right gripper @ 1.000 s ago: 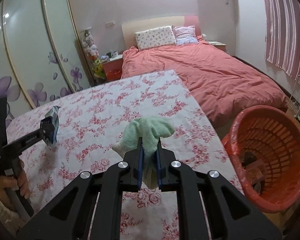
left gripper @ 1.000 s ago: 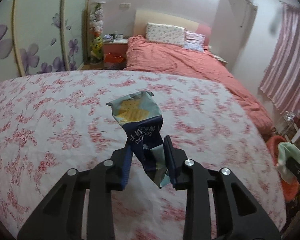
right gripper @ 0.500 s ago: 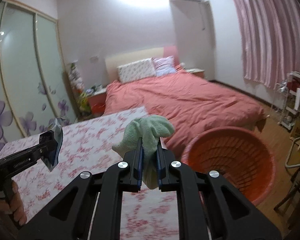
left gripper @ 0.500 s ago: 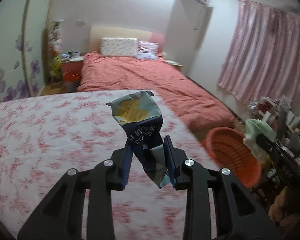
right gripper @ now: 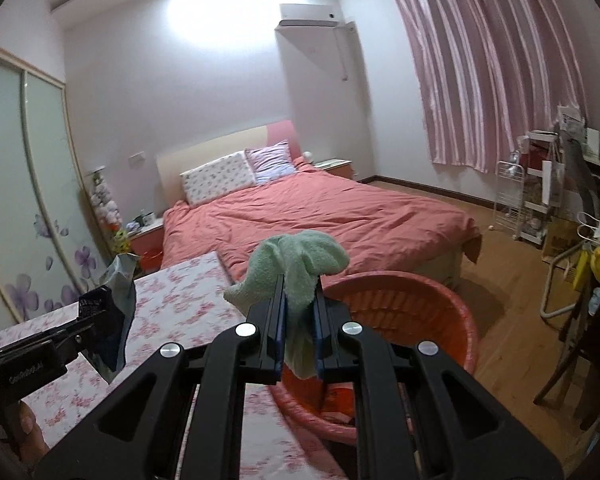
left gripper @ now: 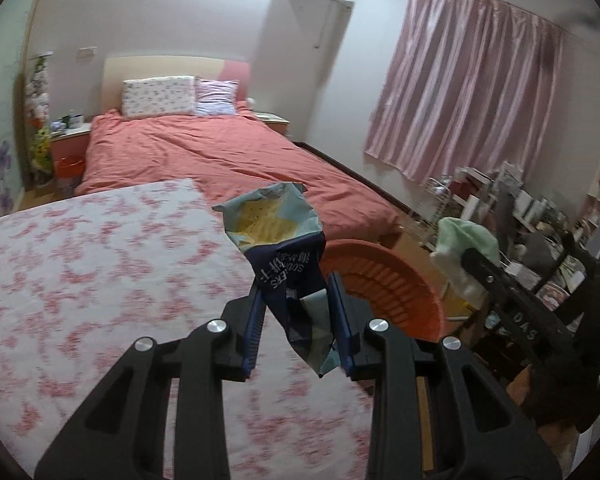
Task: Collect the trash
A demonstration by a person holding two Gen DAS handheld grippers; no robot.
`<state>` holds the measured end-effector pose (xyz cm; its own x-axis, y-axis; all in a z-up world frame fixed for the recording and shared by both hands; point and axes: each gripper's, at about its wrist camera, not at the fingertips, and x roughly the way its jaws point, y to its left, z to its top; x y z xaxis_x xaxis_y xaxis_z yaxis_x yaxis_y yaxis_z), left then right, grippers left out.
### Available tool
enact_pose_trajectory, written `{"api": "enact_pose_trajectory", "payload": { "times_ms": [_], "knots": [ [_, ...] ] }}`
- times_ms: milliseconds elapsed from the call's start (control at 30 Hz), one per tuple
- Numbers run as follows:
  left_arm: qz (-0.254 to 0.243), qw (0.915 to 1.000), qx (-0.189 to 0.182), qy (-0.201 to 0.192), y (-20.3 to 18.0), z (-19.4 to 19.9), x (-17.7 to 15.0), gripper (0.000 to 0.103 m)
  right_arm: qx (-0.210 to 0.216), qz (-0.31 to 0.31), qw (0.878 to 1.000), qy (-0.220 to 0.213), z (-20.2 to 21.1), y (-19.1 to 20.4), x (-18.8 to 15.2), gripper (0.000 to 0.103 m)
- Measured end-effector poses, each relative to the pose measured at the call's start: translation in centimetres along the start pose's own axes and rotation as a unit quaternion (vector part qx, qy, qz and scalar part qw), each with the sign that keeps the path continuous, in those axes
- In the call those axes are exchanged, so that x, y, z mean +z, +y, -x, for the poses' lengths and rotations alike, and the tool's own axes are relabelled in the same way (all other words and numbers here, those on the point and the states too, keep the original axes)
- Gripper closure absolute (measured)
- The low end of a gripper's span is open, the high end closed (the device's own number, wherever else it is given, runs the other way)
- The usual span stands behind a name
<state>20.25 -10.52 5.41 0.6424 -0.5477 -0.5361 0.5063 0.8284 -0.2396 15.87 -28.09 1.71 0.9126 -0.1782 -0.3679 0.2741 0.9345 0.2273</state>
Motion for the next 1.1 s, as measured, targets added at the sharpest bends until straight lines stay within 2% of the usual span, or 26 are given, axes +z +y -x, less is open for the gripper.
{"api": "enact_pose_trajectory", "payload": {
  "times_ms": [500, 600, 633, 767, 1000, 1100],
  "knots": [
    [-0.031, 0.9965, -0.055, 0.055, -6.7, -8.5, -1.1, 0.071, -0.022, -0.036, 0.999, -0.001, -1.8, -4.6, 0.1, 0.092],
    [-0.035, 0.9953, -0.054, 0.073, -7.5, -10.9, -1.5, 0.067, -0.018, -0.047, 0.999, 0.018, -3.4, -5.8, 0.1, 0.090],
    [-0.034, 0.9948, -0.052, 0.080, -7.6, -11.8, -1.7, 0.062, -0.017, -0.049, 0.998, 0.022, -3.5, -6.1, 0.1, 0.089],
    [-0.031, 0.9944, -0.033, 0.095, -7.1, -13.8, -2.2, 0.053, -0.028, -0.054, 0.997, 0.038, -3.9, -6.7, -0.2, 0.067],
    [-0.003, 0.9942, -0.010, 0.107, -4.1, -13.6, -2.9, 0.049, -0.030, -0.063, 0.997, 0.034, -1.8, -6.7, -0.8, 0.044],
    [-0.003, 0.9954, 0.004, 0.095, -3.4, -11.8, -2.8, 0.043, -0.011, -0.047, 0.998, 0.028, -0.2, -5.8, -0.8, 0.040]
  ]
}}
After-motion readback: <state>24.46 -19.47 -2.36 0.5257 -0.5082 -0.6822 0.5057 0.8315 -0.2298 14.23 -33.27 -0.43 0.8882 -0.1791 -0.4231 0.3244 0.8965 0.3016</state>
